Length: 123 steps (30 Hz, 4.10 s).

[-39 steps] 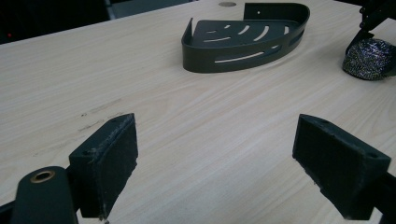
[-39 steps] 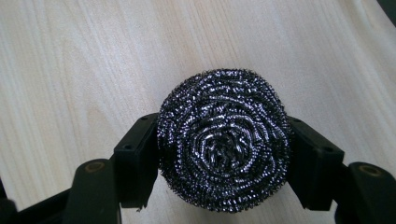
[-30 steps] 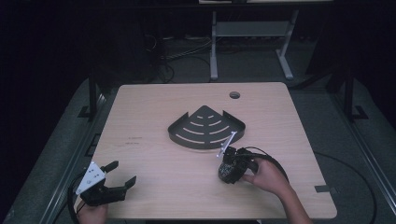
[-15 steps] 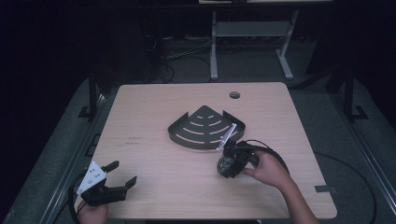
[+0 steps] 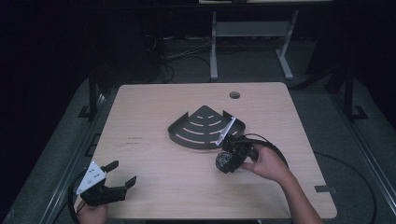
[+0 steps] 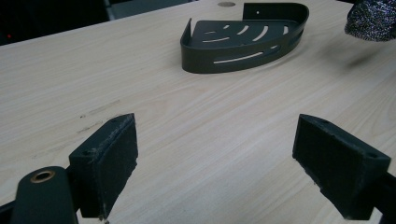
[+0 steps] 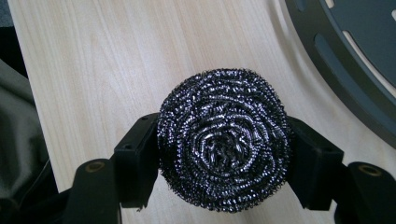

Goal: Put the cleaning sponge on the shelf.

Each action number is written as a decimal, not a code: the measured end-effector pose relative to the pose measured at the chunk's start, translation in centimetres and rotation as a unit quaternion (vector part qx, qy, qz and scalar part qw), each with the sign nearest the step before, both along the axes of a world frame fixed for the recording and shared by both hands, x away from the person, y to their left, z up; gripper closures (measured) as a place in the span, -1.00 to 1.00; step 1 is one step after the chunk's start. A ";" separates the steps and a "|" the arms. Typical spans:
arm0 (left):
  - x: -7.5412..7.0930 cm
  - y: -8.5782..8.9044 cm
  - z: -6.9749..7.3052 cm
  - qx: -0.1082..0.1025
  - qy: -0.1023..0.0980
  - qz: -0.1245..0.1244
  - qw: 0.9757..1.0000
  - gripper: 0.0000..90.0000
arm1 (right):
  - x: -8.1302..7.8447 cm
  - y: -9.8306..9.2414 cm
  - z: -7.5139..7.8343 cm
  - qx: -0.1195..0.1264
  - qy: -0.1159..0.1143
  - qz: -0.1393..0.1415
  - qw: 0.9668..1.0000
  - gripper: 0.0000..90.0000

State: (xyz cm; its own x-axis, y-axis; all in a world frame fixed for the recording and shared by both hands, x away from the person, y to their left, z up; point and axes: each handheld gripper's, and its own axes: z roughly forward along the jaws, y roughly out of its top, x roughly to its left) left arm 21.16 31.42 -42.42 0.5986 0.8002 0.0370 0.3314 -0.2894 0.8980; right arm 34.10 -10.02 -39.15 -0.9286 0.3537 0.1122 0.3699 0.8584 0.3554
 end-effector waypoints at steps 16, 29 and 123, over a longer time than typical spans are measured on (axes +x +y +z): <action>0.0 0.0 0.0 -0.001 0.000 0.000 1.000 -0.70 | 0.9 0.3 0.7 0.003 0.008 0.000 1.000 -0.26; 0.1 -0.1 0.0 -0.001 0.001 -0.002 1.000 -0.70 | 1.8 0.9 1.9 0.004 0.007 0.007 1.000 -0.25; 0.2 -0.1 0.0 0.004 0.000 -0.008 1.000 -0.70 | 15.5 7.2 -0.7 -0.052 0.040 -0.083 0.994 -0.26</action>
